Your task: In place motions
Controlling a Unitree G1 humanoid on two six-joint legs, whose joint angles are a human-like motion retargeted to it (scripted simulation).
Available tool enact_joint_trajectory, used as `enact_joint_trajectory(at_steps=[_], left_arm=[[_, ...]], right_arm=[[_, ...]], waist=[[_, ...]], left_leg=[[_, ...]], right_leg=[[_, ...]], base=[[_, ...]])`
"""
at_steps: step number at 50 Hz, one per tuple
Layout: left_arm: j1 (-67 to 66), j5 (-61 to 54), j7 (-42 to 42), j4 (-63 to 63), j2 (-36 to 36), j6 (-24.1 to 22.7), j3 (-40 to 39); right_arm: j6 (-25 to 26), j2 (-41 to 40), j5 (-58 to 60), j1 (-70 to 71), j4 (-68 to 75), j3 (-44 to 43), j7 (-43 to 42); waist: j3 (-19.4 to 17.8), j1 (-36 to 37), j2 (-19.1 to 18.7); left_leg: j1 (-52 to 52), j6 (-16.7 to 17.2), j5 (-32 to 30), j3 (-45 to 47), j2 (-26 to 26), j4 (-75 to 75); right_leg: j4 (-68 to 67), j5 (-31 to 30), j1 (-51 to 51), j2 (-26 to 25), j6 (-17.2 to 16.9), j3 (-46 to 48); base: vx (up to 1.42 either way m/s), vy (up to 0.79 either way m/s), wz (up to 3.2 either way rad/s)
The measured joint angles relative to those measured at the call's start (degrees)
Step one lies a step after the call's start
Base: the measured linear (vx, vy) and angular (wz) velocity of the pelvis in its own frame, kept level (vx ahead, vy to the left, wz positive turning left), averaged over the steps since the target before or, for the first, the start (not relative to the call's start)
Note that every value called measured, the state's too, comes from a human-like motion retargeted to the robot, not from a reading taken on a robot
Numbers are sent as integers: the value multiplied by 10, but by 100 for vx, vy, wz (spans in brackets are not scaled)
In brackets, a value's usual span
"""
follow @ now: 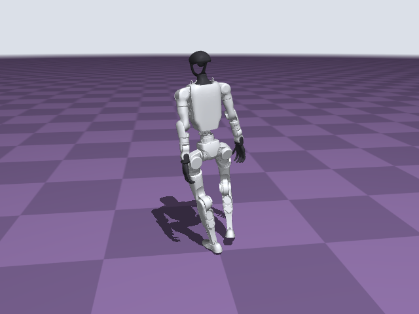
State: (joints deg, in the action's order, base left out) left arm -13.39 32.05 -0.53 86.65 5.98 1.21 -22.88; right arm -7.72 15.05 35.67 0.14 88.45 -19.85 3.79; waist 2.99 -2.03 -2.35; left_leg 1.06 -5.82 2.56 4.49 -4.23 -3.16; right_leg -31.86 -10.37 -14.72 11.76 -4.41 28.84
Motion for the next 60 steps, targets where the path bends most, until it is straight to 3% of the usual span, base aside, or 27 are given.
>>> enact_joint_trajectory(at_steps=[3,4,5,7,10,12,15,18,20,22,25,27,30,33,35,37,40,42,44,45,47,50,54,60], left_arm=[[21,11,-3,-9,8,0,16],[34,11,-8,-15,13,-2,27],[50,10,-15,-23,19,-4,40],[73,9,-21,-36,33,-9,63],[108,11,-27,-63,51,-15,85],[132,9,-30,-84,58,-24,93],[159,2,-39,-109,60,-39,99],[163,-10,-44,-118,51,-46,99],[160,-25,-47,-119,46,-47,95],[160,-31,-51,-113,45,-44,82],[143,-22,-48,-90,44,-38,51],[120,-7,-37,-70,42,-33,31],[76,17,-12,-33,34,-16,11],[16,18,18,8,21,1,0],[-16,13,31,31,20,9,-12],[-39,10,36,43,16,15,-19],[-70,8,45,38,0,14,-27],[-65,10,37,33,-1,15,-40],[-69,8,32,24,-7,11,-46],[-69,5,28,20,-8,10,-48],[-65,1,22,10,-8,7,-51],[-49,-9,17,-2,-4,5,-49],[-7,-27,12,-15,-8,3,-39],[36,-29,-23,-62,-16,-19,-8]], right_arm=[[3,9,-4,-23,32,-11,-30],[5,16,-10,-27,41,-19,-34],[7,25,-17,-29,49,-28,-34],[12,30,-33,-45,64,-42,-37],[21,32,-72,-75,89,-71,-42],[41,27,-97,-105,90,-88,-41],[77,18,-129,-146,90,-105,-45],[101,8,-152,-167,90,-116,-51],[101,-1,-157,-155,90,-114,-49],[87,-7,-147,-121,90,-107,-35],[60,-8,-120,-67,90,-80,-18],[40,-7,-107,-33,86,-57,-10],[27,-9,-89,-11,42,-29,6],[15,-12,-71,-6,0,-7,14],[6,-17,-64,3,-24,11,15],[-1,-16,-62,14,-43,24,15],[-13,-16,-60,21,-63,40,14],[-9,-14,-62,43,-68,46,27],[-12,-14,-58,46,-72,53,30],[-12,-15,-56,47,-74,56,31],[-13,-19,-50,44,-75,61,33],[-11,-27,-37,39,-63,62,31],[0,-31,-25,36,-23,51,20],[22,-30,-24,25,42,45,-7]], waist=[[-37,-40,-32],[-59,-62,-41],[-84,-90,-46],[-129,-145,-50],[-208,-240,-41],[-260,-301,-27],[-317,-367,-2],[-328,-397,25],[-328,-398,49],[-325,-384,63],[-286,-346,65],[-250,-294,50],[-187,-194,21],[-129,-127,9],[-93,-84,3],[-72,-58,6],[-42,-26,4],[-39,6,21],[-27,26,34],[-24,33,40],[-21,42,45],[-14,64,46],[-4,72,35],[-15,8,13]], left_leg=[[-13,1,-2,-8,46,-7],[-24,-18,5,-14,39,-13],[-40,-48,16,-21,18,-20],[-61,-80,24,-24,19,-22],[-94,-90,21,-77,28,-44],[-126,-91,20,-130,35,-63],[-175,-91,24,-206,40,-89],[-206,-91,28,-257,30,-110],[-215,-91,26,-266,11,-116],[-211,-91,20,-254,-6,-103],[-178,-91,13,-210,-27,-77],[-143,-90,15,-161,-30,-68],[-87,-89,22,-85,-29,-67],[-56,-47,11,-48,16,-53],[-34,-26,14,-16,45,-48],[-29,-27,18,-3,36,-42],[-21,-25,13,5,25,-22],[-21,-24,18,28,6,-17],[-18,-22,17,39,-14,-6],[-19,-21,16,44,-23,-1],[-24,-15,16,48,-28,7],[-23,-3,17,61,-23,17],[-3,15,15,75,-3,23],[6,34,11,67,14,27]], right_leg=[[39,187,-105,12,165,-3],[27,254,-140,56,189,-20],[2,321,-172,122,194,-43],[-38,391,-244,220,194,-90],[-124,442,-351,366,194,-190],[-163,445,-403,437,194,-276],[-204,436,-452,504,194,-401],[-236,430,-459,541,194,-476],[-244,427,-447,548,194,-493],[-241,439,-409,549,194,-444],[-226,445,-335,511,194,-322],[-198,405,-291,425,194,-260],[-128,279,-228,252,194,-216],[-58,140,-127,95,194,-128],[-4,48,-62,16,149,-88],[19,-15,4,-3,82,-69],[74,-85,87,-34,15,-50],[108,-95,124,-37,-9,-65],[168,-63,162,-39,-44,-63],[197,-33,178,-37,-44,-53],[251,20,193,-30,-14,-31],[289,48,193,-30,17,-13],[279,57,163,-34,4,-29],[284,73,166,-52,-5,-16]], base=[[-3,15,60],[21,94,119],[39,145,134],[37,140,103],[11,76,178],[2,33,263],[8,6,255],[2,-15,183],[-15,-9,68],[-14,-9,-45],[-18,-19,-155],[-31,-29,-246],[-41,-53,-255],[-38,-99,-201],[-9,-61,-198],[7,-17,-117],[2,-10,-85],[-2,-12,-107],[2,-13,-71],[4,-13,-38],[5,-19,-34],[2,-25,-47],[-8,-22,-10],[-1,-16,40]])
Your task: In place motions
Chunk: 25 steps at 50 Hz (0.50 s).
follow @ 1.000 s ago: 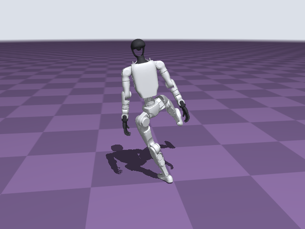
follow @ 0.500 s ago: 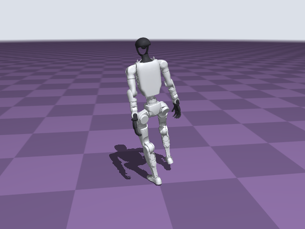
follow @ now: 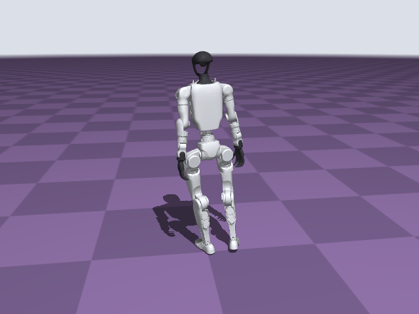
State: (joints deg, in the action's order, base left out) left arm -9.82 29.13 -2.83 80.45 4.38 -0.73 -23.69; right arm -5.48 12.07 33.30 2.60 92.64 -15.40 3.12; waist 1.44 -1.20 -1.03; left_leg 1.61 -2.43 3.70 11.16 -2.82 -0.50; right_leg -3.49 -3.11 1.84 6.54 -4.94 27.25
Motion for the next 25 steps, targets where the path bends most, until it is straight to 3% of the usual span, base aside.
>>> enact_joint_trajectory(at_steps=[11,25], left_arm=[[9,23,-13,-41,-7,-20,48],[-29,41,15,18,-7,-7,30]], right_arm=[[67,7,-31,-70,48,-62,-15],[38,-9,-33,-28,19,-49,12]], waist=[[13,-11,-11],[25,-38,-25]], left_leg=[[8,21,5,6,13,5],[5,24,10,10,14,12]], right_leg=[[11,22,-7,-10,-2,5],[6,2,-17,-18,-13,-17]], base=[[3,-10,4],[0,0,0]])
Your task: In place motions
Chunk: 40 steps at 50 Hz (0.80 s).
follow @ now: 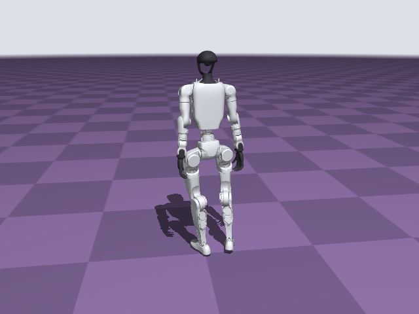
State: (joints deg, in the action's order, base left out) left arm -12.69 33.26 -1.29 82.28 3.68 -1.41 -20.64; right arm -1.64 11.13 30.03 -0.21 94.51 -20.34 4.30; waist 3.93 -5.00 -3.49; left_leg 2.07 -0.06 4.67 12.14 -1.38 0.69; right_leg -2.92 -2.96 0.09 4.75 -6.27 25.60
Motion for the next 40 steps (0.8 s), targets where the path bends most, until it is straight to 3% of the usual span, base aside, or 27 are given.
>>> enact_joint_trajectory(at_steps=[13,40], left_arm=[[-5,-9,-8,11,1,12,-18],[8,-6,-7,12,8,5,-2]], right_arm=[[-19,-9,28,22,-49,42,13],[-1,5,30,1,21,16,-11]], waist=[[3,6,8],[13,4,20]], left_leg=[[0,-2,-3,-12,-5,1],[0,-10,-2,-23,-14,-4]], right_leg=[[0,14,6,3,1,16],[2,12,15,7,1,30]], base=[[0,0,0],[0,0,0]])
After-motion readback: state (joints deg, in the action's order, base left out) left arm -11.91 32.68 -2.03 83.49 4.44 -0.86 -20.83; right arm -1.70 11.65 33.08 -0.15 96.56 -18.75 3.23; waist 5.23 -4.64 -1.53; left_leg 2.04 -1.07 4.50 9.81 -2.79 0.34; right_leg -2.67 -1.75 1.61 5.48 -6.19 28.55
